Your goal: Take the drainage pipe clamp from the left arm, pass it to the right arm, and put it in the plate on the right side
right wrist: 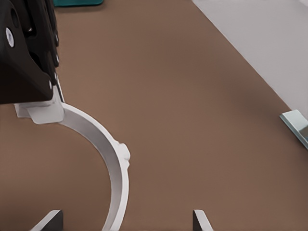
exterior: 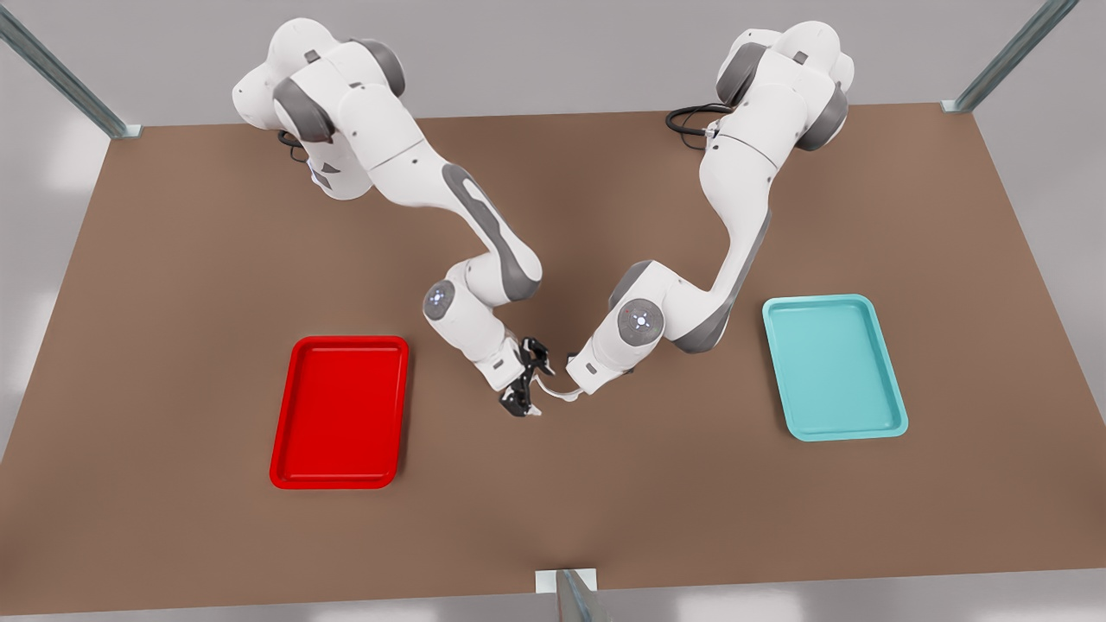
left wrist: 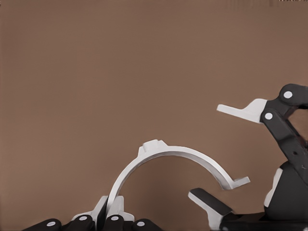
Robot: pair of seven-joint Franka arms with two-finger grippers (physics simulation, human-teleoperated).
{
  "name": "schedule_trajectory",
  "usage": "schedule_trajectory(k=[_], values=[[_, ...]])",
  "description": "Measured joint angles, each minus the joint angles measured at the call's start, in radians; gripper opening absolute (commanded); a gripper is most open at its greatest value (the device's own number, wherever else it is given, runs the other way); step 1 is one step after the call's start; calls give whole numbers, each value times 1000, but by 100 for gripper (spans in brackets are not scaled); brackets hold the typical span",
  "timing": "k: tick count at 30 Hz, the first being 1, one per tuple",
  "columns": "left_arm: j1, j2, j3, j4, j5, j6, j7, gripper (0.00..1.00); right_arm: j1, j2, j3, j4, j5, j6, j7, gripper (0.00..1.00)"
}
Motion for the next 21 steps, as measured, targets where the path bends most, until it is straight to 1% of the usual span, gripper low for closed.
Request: schedule_trajectory(k=[13,14,16,17,18,19,20,21], values=[[0,-1,0,0,1,-1,-27,21,-3,64,0,73,0,-10,-20,100],[0,-1,0,0,1,-1,-28,21,-2,67,0,77,0,-10,-21,99],[0,-1,0,0,0,-1,-31,21,-2,70,0,80,-1,-11,-23,64],[0,-1,0,0,1,-1,-32,21,-2,70,0,82,-2,-11,-24,50],[0,-1,0,0,1,-2,-34,21,-2,71,0,84,-3,-11,-25,43],[0,-1,0,0,1,-2,-35,21,-2,71,0,84,-5,-12,-25,34],[0,-1,0,0,1,-2,-36,21,-2,71,0,86,-6,-12,-26,22],[0,-1,0,0,1,-2,-37,22,-2,71,0,88,-6,-12,-27,21]])
